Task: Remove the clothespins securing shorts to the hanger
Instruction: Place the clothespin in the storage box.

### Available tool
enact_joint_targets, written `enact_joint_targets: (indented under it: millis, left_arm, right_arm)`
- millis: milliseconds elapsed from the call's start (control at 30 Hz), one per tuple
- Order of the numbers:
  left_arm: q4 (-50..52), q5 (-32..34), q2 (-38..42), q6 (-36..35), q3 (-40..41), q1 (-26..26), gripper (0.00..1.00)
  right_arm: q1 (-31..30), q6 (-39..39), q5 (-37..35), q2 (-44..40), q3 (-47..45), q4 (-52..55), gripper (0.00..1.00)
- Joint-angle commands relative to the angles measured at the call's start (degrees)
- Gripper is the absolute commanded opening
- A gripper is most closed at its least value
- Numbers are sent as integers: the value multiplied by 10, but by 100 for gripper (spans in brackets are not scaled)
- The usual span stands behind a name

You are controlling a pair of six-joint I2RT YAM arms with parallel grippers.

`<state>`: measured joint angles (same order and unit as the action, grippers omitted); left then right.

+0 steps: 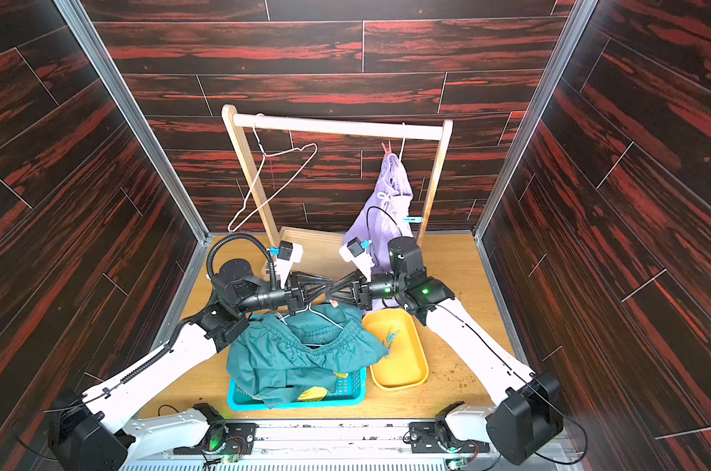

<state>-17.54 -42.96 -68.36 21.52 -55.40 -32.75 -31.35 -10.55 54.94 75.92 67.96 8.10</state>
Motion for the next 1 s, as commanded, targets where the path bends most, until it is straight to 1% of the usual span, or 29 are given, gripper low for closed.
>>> enact_joint_targets:
  millis: [0,67,167,233,267,300,400,500,600,700,833,967]
  left_arm:
    - [-14,19,11,1,-11,2,25]
    - [-14,19,10,2,-13,2,45]
    - [-12,32,13,5,-12,2,73]
    - [-11,47,17,7,-9,3,90]
    - [-10,56,19,7,-7,2,96]
    - [-9,64,21,7,-5,3,98]
    - [-1,75,29,1,-2,2,98]
    - [15,90,45,-11,5,3,98]
    - [38,119,70,-27,19,3,98]
    - [48,160,107,-37,44,6,98]
    - [47,235,163,-37,86,11,100]
    - [93,293,185,-40,93,11,100]
  right_arm:
    - [-5,-14,14,16,-1,-1,11]
    - [-6,-14,12,16,-2,-2,11]
    - [-6,-14,9,16,-3,-1,11]
    - [-5,-13,7,16,-4,0,11]
    - [-6,-13,6,16,-4,1,11]
    - [-6,-13,4,15,-4,2,11]
    - [-5,-11,-6,13,-4,9,11]
    - [-6,-5,-30,9,-4,24,10]
    - [-6,1,-62,4,-4,40,10]
    - [-5,2,-101,2,-4,52,10]
    - [-5,1,-166,1,-1,66,10]
    - [-5,-4,-251,-11,-5,70,10]
